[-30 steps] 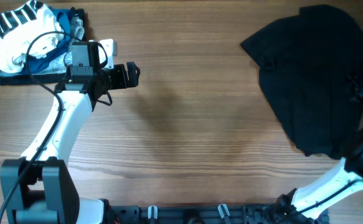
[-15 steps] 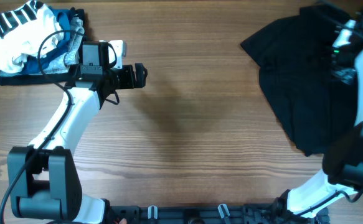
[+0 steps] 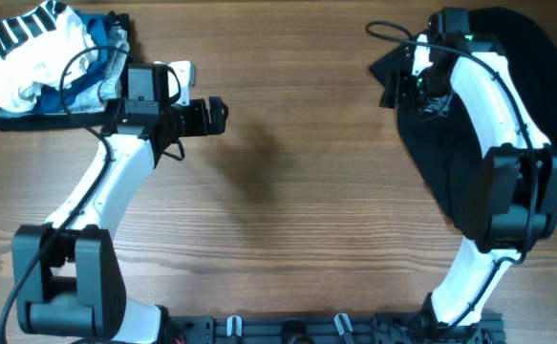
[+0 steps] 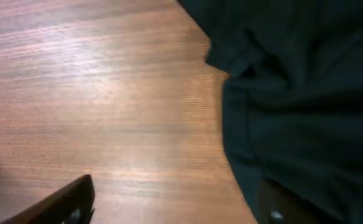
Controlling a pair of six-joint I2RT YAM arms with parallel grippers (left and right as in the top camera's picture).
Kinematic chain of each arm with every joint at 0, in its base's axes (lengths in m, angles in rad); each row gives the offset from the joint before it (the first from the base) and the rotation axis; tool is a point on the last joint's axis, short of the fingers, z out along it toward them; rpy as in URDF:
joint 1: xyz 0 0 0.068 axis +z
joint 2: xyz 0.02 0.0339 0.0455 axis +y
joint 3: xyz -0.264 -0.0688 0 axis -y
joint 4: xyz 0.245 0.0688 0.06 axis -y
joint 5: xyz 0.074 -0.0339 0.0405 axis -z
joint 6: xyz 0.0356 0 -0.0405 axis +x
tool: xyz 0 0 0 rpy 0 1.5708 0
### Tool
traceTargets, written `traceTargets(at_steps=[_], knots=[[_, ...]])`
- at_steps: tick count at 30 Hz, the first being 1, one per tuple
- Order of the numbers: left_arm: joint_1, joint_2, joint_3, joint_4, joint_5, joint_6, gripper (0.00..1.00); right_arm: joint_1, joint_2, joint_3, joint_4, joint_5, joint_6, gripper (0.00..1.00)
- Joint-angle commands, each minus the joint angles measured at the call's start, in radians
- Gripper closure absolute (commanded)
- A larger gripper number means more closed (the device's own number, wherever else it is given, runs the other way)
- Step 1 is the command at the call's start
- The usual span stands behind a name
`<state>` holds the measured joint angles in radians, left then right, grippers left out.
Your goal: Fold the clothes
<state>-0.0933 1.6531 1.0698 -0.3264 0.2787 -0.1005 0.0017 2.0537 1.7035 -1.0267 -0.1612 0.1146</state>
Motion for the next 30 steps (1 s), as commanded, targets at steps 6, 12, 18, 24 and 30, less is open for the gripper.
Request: traceTargets(at_steps=[6,12,18,24,30], knots=[[-0.041,0.006,0.017,0.022,0.009,-0.013,0.00,0.010,0.034,-0.006,0.113,0.014,-0.018,0.10],[-0.041,0.006,0.017,0.011,0.009,-0.013,0.00,0.010,0.036,-0.005,0.261,0.117,-0.062,0.19],[-0.041,0.006,0.017,-0.005,0.009,-0.013,0.00,0.012,0.148,-0.005,0.256,0.071,-0.055,0.08],[-0.040,0.006,0.017,-0.008,0.009,-0.013,0.00,0.012,0.173,-0.006,0.260,0.067,-0.051,0.21],[-0.040,0.006,0.017,-0.015,0.009,-0.013,0.00,0.012,0.173,-0.006,0.259,0.059,-0.042,0.82]])
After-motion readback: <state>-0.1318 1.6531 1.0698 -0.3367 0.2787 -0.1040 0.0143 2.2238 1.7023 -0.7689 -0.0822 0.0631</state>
